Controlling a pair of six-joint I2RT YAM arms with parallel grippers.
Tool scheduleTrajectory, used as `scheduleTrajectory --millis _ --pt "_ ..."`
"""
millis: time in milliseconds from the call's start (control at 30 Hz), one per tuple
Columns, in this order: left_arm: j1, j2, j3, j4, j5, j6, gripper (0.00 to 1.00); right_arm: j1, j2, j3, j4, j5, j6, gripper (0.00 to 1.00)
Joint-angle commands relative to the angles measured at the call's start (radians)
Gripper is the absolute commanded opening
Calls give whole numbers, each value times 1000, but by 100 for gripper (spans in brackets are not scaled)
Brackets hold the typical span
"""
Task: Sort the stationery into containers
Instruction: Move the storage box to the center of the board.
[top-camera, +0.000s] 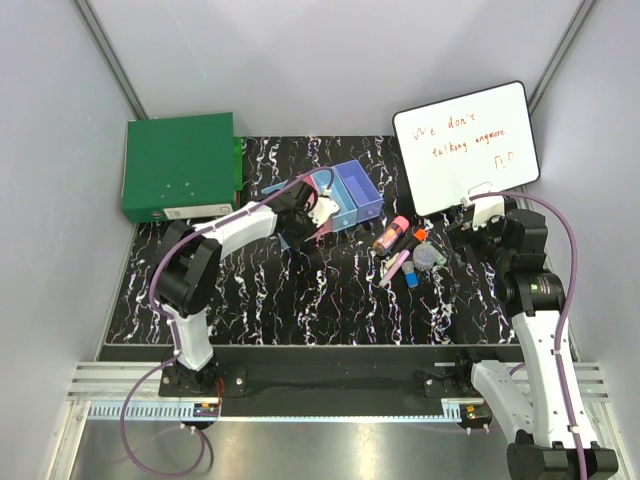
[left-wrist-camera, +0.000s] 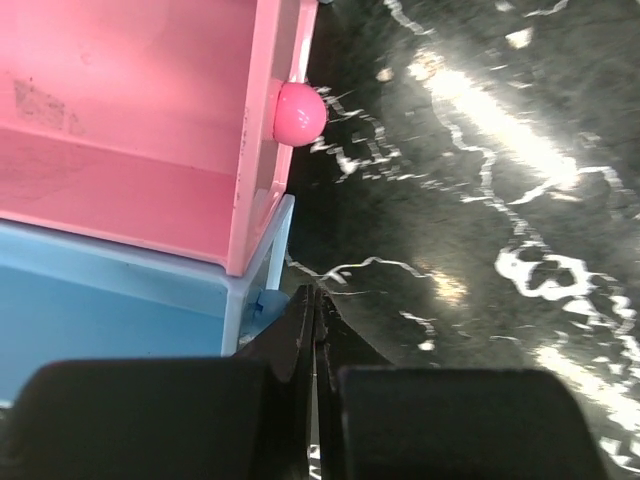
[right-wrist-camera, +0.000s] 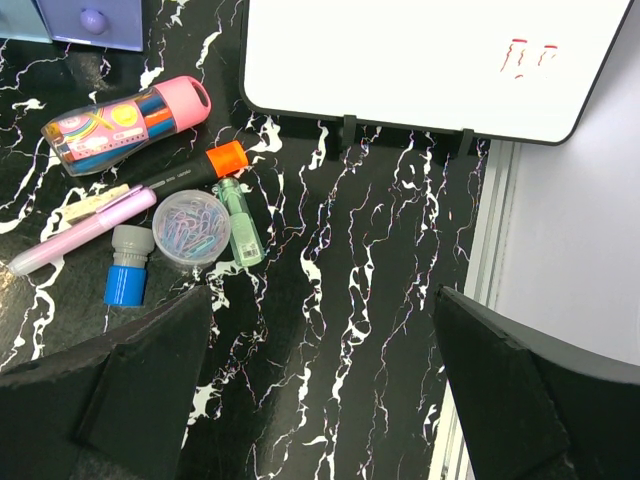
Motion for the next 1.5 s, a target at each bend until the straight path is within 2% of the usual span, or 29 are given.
scheduleTrajectory --millis 0,300,567,733,800,833,967,1000,1067,1167,1200,1233,1300,1467 --pt "28 32 23 28 -101 89 0 0 5 50 16 -12 4 100" --pt "55 94 35 109 -249 253 0 -2 0 46 13 -11 3 100" --pt "84 117 43 195 -338 339 0 0 13 44 13 -31 10 100" --pt "89 106 14 215 -365 370 0 0 36 46 7 -113 4 100" --pt "92 62 -4 215 -330 367 0 0 57 52 7 -150 -7 100" --pt "92 37 -24 215 -307 362 2 0 66 52 7 -200 -11 100" --pt "90 -104 -55 203 -191 312 27 0 172 87 -7 -323 -34 100" --pt "90 -126 -55 194 -174 302 52 -2 203 117 -25 -351 -57 100" --pt "90 -184 -63 185 -145 273 69 0 306 154 -45 -425 -85 100" --pt "89 -245 -72 178 -138 246 74 61 449 255 -99 -434 -195 100" --pt "89 -254 -75 178 -146 239 83 85 474 263 -99 -395 -279 100" --pt "89 -262 -75 180 -154 238 84 115 521 269 -99 -367 -324 100" --pt "90 -278 -80 177 -180 239 85 197 575 299 -97 -278 -442 100" --pt "95 -271 -73 191 -253 245 86 254 801 490 -93 -239 -574 100"
